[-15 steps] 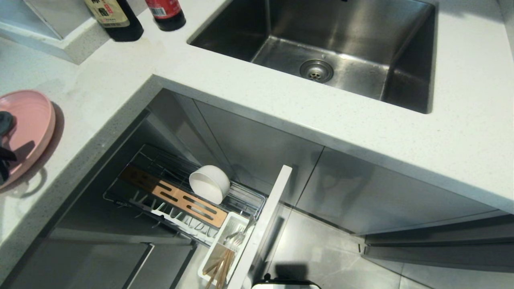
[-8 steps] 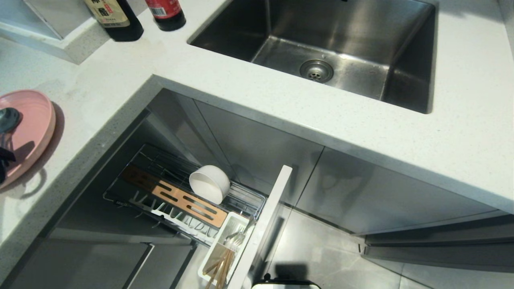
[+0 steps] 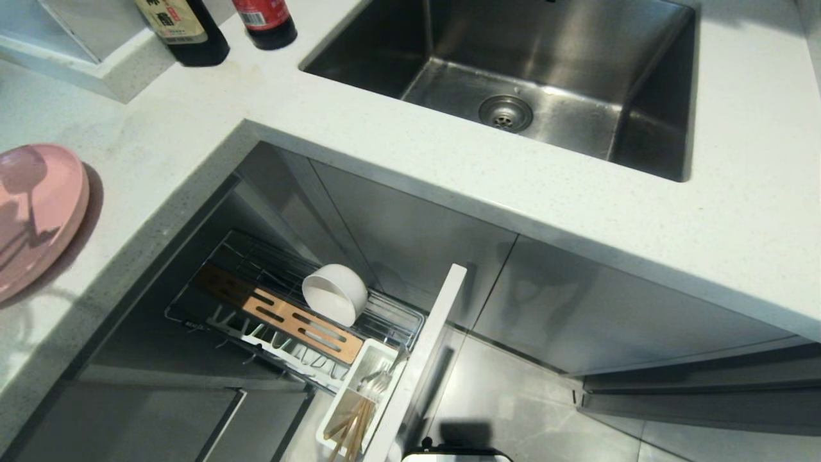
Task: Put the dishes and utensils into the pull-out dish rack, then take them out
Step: Pick up the spoon and place it in the cupboard
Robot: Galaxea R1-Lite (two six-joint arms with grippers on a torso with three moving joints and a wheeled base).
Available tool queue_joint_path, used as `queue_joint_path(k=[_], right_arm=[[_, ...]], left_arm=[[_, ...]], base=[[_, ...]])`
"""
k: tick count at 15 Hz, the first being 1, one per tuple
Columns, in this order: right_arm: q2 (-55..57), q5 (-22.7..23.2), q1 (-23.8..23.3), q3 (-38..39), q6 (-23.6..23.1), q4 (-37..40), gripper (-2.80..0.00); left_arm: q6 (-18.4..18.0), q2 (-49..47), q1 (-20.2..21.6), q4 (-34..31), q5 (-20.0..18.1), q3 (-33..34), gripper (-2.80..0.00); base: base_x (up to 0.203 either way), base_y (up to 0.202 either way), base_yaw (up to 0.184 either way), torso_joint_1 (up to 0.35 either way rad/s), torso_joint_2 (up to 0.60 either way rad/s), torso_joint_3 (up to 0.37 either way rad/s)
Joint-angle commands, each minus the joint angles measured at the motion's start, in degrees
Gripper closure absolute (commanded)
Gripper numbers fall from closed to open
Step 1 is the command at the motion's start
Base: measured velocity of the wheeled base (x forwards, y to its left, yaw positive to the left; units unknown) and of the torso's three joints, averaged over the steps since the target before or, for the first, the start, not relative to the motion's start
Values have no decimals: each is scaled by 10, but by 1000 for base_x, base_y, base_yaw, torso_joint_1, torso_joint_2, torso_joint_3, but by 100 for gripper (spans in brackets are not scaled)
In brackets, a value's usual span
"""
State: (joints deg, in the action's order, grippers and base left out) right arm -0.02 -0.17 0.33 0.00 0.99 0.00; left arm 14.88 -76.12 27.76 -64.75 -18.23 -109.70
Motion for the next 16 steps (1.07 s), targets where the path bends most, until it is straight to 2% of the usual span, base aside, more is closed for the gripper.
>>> queue_joint_path(k=[1, 3, 6, 7, 8, 9, 11, 13, 14, 15, 16], right_arm=[[0, 0, 0, 1, 0, 0, 0], [0, 0, 0, 1, 0, 0, 0], [0, 0, 0, 1, 0, 0, 0], [0, 0, 0, 1, 0, 0, 0], [0, 0, 0, 1, 0, 0, 0], [0, 0, 0, 1, 0, 0, 0], [0, 0, 0, 1, 0, 0, 0], [0, 0, 0, 1, 0, 0, 0], [0, 0, 0, 1, 0, 0, 0], [0, 0, 0, 1, 0, 0, 0], [0, 0, 0, 1, 0, 0, 0]], left_arm=[[15, 52, -31, 3, -1, -2, 0], [69, 68, -105, 22, -1, -2, 0], [150, 76, -239, 47, -4, -2, 0], [168, 77, -283, 52, -21, -2, 0], [179, 75, -318, 57, -63, -2, 0], [185, 72, -350, 59, -102, -1, 0], [189, 60, -410, 57, -133, 3, 0], [184, 31, -451, 28, -139, 6, 0], [176, 19, -457, 3, -138, 7, 0], [159, 4, -462, -24, -137, 6, 0], [127, -14, -471, -53, -132, 2, 0]], base=[[0, 0, 0, 0, 0, 0], [0, 0, 0, 0, 0, 0], [0, 0, 0, 0, 0, 0], [0, 0, 0, 0, 0, 0], [0, 0, 0, 0, 0, 0], [0, 0, 0, 0, 0, 0], [0, 0, 0, 0, 0, 0], [0, 0, 0, 0, 0, 0], [0, 0, 0, 0, 0, 0], [0, 0, 0, 0, 0, 0], [0, 0, 0, 0, 0, 0]])
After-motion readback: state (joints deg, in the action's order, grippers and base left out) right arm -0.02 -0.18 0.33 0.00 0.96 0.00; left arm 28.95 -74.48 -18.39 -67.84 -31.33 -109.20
